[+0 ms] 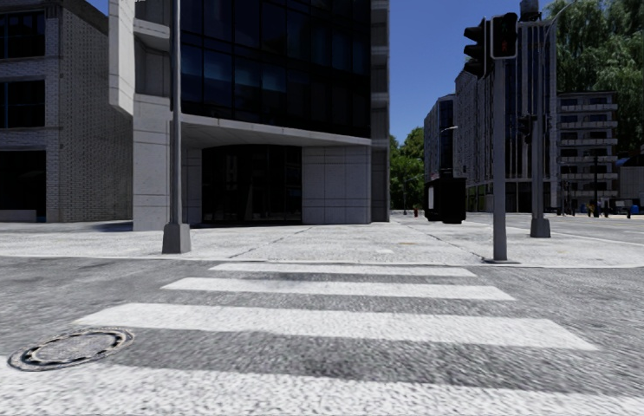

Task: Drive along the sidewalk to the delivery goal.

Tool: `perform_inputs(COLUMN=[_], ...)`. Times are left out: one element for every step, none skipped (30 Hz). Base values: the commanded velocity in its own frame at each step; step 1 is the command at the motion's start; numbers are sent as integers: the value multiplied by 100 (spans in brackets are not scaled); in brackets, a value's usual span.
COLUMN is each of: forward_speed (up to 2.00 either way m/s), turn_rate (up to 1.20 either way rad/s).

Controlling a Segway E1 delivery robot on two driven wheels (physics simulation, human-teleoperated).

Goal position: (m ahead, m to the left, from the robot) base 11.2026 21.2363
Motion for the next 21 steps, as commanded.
perform_inputs(forward_speed=[200,200,200,200,200,200,200,200,200,200,200,200,200,200,200,200,200,200,200,200,200], turn_rate=[0,0,0,0,0,0,0,0,0,0,0,0,0,0,0,0,0,0,0,0,0])
